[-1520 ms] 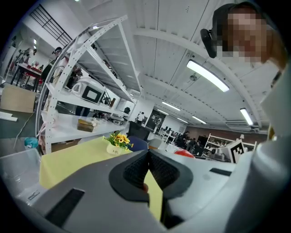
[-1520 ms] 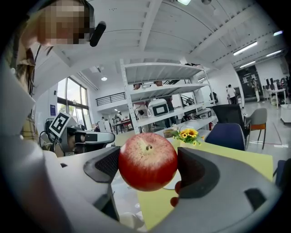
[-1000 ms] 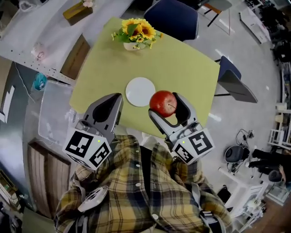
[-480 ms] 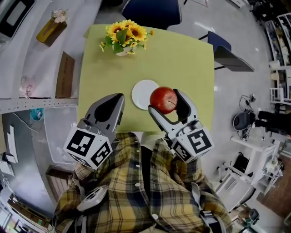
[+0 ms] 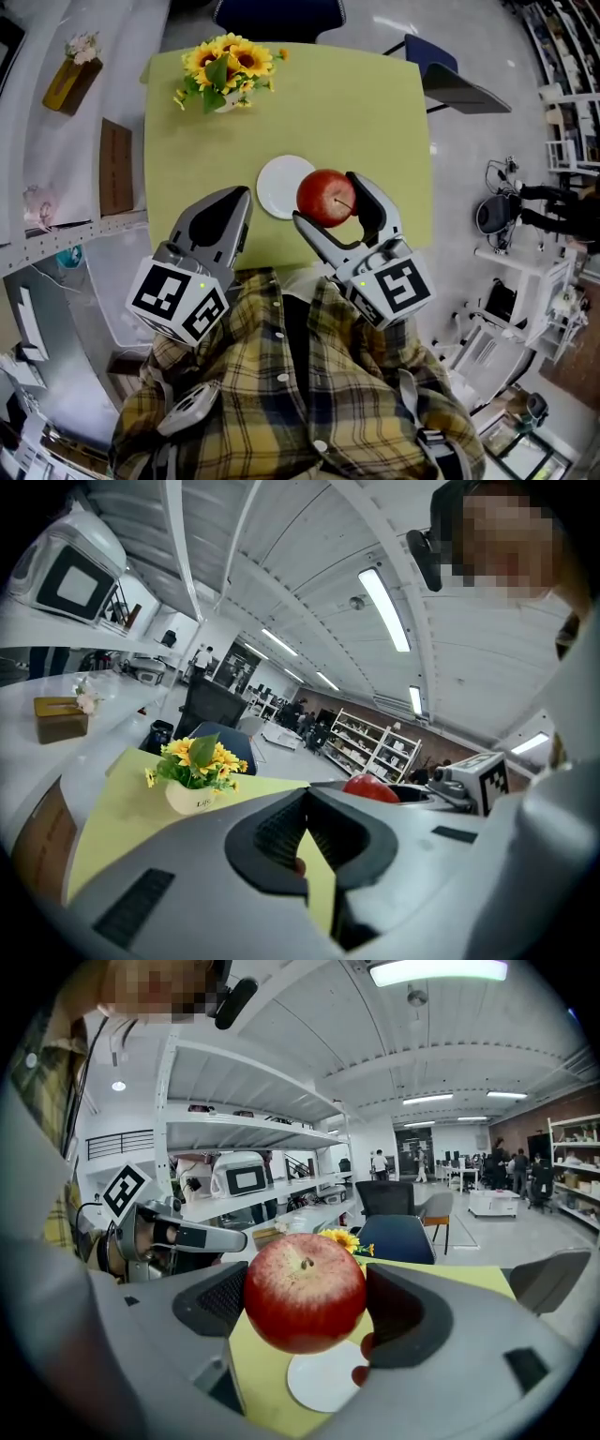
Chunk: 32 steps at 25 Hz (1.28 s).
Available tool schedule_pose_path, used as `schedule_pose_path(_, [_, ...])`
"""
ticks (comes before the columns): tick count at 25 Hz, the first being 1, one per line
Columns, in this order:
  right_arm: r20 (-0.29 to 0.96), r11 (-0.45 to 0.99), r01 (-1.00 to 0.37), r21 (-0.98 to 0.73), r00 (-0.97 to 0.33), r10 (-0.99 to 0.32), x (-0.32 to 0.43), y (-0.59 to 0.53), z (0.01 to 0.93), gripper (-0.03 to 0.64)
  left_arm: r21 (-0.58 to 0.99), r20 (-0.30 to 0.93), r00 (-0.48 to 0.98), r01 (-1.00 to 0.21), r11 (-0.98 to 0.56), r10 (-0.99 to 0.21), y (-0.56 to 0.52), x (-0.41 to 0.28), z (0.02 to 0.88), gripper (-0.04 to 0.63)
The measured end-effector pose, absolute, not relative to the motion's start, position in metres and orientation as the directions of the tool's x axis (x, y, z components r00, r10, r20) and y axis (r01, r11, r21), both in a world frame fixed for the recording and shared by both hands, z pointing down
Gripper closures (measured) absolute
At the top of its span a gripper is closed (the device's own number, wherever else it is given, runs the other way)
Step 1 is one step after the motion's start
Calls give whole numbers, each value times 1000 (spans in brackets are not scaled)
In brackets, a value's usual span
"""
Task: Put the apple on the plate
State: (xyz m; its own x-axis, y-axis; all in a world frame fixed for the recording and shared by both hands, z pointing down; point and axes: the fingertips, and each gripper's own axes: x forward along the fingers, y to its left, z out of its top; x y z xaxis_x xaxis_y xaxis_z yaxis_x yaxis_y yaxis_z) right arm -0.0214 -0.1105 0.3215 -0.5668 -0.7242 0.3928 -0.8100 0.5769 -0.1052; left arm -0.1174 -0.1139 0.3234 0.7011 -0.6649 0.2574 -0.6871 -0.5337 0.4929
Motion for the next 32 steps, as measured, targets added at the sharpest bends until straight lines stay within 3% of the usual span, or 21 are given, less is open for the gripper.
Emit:
schedule_pose_path(16, [378,687,-723,-75,-658,-652,-13,-130,314,242,476,282,641,-739,-476,-714,-114,-107,327,588])
schedule_pose_path(32, [480,708,-678,-196,-696,-534,-19,-136,413,242,480,415,563,-803,-354,-715,-95,-113,375,589])
